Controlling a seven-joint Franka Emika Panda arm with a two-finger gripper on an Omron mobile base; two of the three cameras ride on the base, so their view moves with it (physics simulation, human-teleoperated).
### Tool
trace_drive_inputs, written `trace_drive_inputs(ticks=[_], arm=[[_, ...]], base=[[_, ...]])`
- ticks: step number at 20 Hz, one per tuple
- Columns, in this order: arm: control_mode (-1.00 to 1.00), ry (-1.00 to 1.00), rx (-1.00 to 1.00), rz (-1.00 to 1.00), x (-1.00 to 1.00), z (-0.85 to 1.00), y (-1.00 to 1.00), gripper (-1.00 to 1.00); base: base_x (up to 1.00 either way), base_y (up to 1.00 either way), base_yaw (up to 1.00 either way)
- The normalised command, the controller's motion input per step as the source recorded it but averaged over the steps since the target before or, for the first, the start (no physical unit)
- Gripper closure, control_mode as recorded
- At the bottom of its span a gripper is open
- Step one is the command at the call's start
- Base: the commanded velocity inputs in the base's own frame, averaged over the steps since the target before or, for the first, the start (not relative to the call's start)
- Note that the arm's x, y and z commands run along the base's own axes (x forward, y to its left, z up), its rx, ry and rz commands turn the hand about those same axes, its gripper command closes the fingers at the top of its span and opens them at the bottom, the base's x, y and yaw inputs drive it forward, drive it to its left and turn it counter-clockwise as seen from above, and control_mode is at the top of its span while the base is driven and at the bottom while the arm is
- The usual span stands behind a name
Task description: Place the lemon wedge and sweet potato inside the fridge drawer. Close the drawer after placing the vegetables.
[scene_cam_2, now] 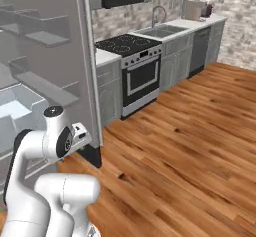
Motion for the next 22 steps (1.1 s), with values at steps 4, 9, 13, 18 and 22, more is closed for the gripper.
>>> trace_drive_inputs(ticks=[4,9,13,18,22], arm=[[1.0,0.0,0.0,0.0,0.0,0.0,0.0,-1.0],[1.0,0.0,0.0,0.0,0.0,0.0,0.0,-1.0],[1.0,0.0,0.0,0.0,0.0,0.0,0.0,-1.0],[1.0,0.0,0.0,0.0,0.0,0.0,0.0,-1.0],[1.0,0.0,0.0,0.0,0.0,0.0,0.0,-1.0]], base=[[-0.02,-0.66,-0.6],[0.42,-0.61,-0.23],[0.98,-0.21,0.01],[1.0,0.0,0.17],[1.0,0.0,0.29]])
